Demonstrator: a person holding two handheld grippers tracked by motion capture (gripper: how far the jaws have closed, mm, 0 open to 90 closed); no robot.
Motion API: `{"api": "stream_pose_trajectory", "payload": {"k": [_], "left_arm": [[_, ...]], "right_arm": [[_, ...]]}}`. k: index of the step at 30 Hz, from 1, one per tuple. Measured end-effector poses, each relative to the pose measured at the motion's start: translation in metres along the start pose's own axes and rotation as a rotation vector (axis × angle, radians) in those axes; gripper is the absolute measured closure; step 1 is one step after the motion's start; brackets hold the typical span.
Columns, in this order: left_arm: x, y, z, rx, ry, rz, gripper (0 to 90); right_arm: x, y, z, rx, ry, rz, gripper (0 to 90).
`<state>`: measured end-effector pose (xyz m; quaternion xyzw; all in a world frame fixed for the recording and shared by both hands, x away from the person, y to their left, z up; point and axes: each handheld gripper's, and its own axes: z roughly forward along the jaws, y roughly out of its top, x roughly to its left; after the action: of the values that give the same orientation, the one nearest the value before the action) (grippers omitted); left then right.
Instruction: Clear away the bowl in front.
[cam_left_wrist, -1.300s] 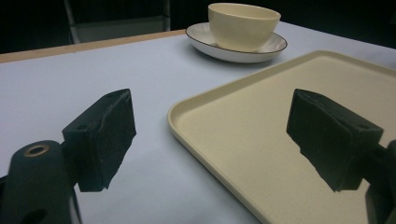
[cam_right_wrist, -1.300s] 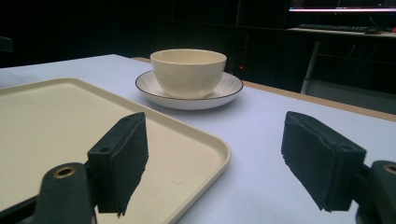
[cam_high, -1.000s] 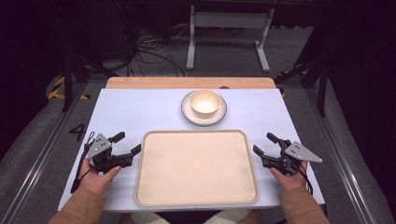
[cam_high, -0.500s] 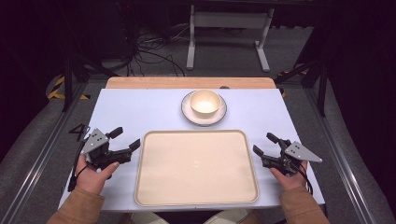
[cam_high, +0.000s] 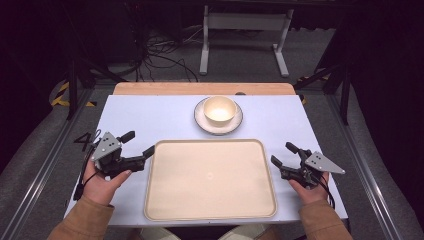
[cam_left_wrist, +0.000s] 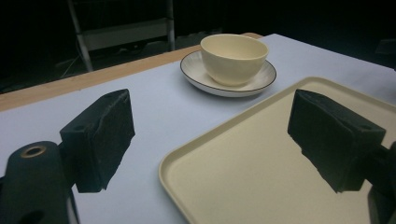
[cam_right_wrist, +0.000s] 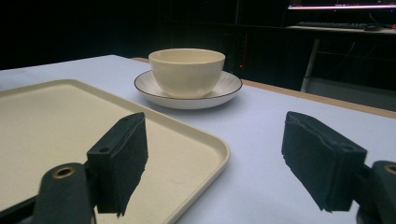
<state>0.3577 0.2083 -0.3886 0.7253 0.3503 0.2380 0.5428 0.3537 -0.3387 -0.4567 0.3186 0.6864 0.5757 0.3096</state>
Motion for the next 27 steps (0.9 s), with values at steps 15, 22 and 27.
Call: {"api": "stream_pose_trajectory", "payload": {"k": [15, 22, 27], "left_arm": [[-0.005, 0.029, 0.038, 0.052, -0.01, -0.022, 15.4], [-0.009, 0.037, 0.051, 0.068, -0.001, -0.033, 14.7], [-0.012, 0.043, 0.063, 0.067, -0.01, -0.033, 14.6]], "right_arm": [[0.0, 0.0, 0.0, -0.001, 0.002, 0.002, 23.3], [-0.001, 0.0, 0.0, -0.001, 0.002, 0.004, 23.2], [-0.001, 0.0, 0.0, -0.003, 0.003, 0.005, 23.0]]}}
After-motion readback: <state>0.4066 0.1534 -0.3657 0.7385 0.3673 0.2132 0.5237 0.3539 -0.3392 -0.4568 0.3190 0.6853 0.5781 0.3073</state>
